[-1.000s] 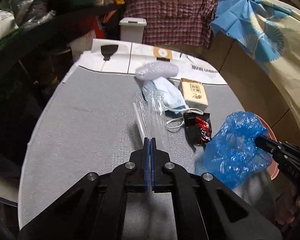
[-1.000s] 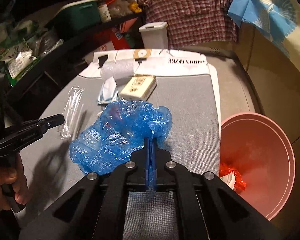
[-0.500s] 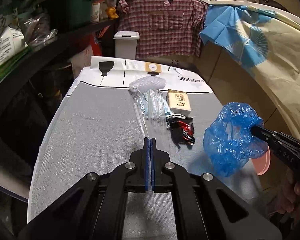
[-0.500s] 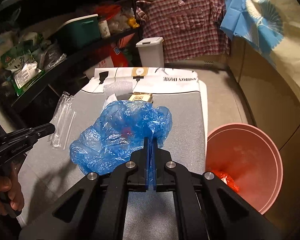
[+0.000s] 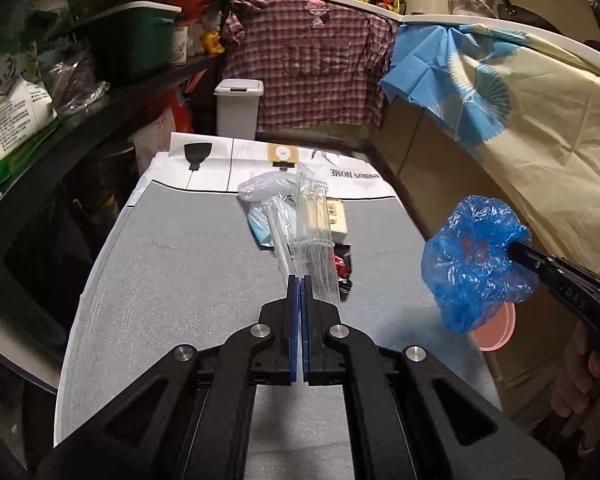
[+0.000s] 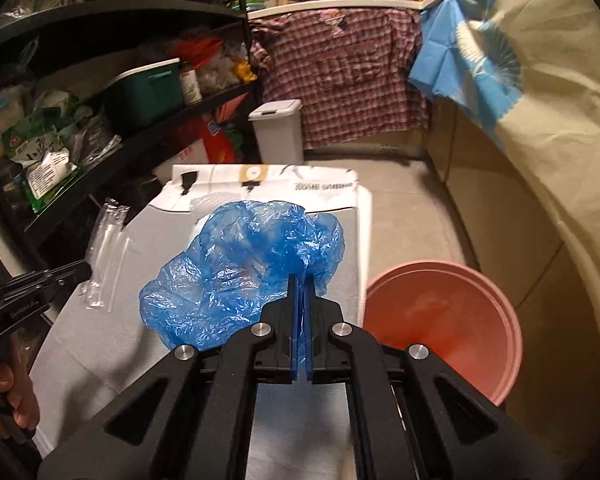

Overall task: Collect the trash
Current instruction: 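Carry the blue bag in the right tool and tubes in the left tool over the bin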

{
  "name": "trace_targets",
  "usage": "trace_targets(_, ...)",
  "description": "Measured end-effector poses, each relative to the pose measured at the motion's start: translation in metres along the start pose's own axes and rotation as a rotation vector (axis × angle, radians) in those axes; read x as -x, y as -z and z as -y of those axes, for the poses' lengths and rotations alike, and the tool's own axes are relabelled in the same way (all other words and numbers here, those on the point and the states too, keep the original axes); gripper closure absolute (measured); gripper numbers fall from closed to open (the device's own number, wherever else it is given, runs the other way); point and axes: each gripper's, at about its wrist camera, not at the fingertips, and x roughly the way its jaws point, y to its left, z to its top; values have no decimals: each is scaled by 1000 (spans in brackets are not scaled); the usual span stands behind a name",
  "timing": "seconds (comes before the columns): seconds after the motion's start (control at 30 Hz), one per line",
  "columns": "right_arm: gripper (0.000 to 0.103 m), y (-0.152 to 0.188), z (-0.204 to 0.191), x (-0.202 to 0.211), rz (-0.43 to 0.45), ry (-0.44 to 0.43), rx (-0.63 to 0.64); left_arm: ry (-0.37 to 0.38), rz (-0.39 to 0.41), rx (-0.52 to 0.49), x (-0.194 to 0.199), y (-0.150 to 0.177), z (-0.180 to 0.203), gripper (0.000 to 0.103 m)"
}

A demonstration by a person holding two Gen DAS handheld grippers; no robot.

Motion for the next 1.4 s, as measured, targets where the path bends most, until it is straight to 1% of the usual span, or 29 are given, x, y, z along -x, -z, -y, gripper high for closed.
trace_targets(0.4, 101, -7, 47, 43, 58, 84, -70, 32, 14, -28, 8, -2, 35, 102)
trace_targets(0.67, 101, -10, 95, 62, 95, 148, -156, 59, 7, -71, 0, -2, 69, 102)
trace_targets(0.8, 101, -9, 119, 58, 86, 176, -213, 80, -4, -98, -6, -1, 88, 102)
trace_targets(0.97, 100, -8, 137, 48, 68, 234, -241, 121, -22, -133, -16, 0, 110, 102)
trace_targets(1.2, 100, -8, 161, 33, 46, 275, -300, 180, -47, -93, -46, 0, 133, 102)
trace_targets(1.4, 100, -10, 176, 15, 25, 301, -338, 228, -61, -80, -70, -5, 161, 102)
